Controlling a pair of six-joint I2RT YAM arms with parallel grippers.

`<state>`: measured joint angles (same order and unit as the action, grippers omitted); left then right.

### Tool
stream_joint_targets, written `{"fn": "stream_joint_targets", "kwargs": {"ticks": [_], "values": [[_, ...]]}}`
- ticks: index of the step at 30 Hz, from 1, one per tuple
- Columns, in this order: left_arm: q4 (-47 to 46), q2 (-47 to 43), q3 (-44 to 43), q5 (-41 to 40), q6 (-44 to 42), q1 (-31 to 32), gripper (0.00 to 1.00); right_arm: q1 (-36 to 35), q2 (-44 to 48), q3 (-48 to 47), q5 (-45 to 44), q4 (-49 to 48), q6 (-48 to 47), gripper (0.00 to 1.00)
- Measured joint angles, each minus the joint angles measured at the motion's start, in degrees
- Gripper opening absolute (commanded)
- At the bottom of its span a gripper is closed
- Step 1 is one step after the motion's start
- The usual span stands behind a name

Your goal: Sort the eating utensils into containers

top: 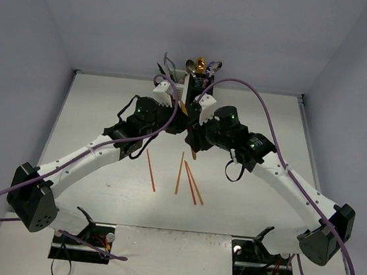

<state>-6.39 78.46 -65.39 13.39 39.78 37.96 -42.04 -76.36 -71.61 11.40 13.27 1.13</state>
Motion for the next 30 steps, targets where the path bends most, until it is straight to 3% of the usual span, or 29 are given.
{"fn": "stream_joint_targets", "kwargs": {"ticks": [1,6,10,19,26,30], "values": [[0.03,0.00,0.00,-0.45,-0.42,-0.06,0.00,0.00,0.05,0.00,-0.01,-0.17,0.02,0.64],[0.06,0.06,-0.13,-2.59,-3.11,-1.61,0.00,0.20,0.34,0.08,-1.34,-0.41,-0.12,0.87],[0.29,2.05,-3.48,-3.05,-5.41,-6.13,0.00,1.56,2.93,1.91,-3.97,-0.63,0.19,0.97],[-1.24,15.24,-21.84,-3.87,-11.62,-17.31,0.00,7.01,11.59,8.36,-6.94,-1.05,2.16,1.00],[-3.87,30.29,-34.95,-3.26,-14.17,-19.63,0.00,8.67,13.14,11.86,-7.06,-0.92,4.47,1.00],[-3.96,36.32,-36.87,-3.11,-15.38,-19.65,0.00,8.70,13.14,13.21,-6.95,-0.85,5.50,1.00]]}}
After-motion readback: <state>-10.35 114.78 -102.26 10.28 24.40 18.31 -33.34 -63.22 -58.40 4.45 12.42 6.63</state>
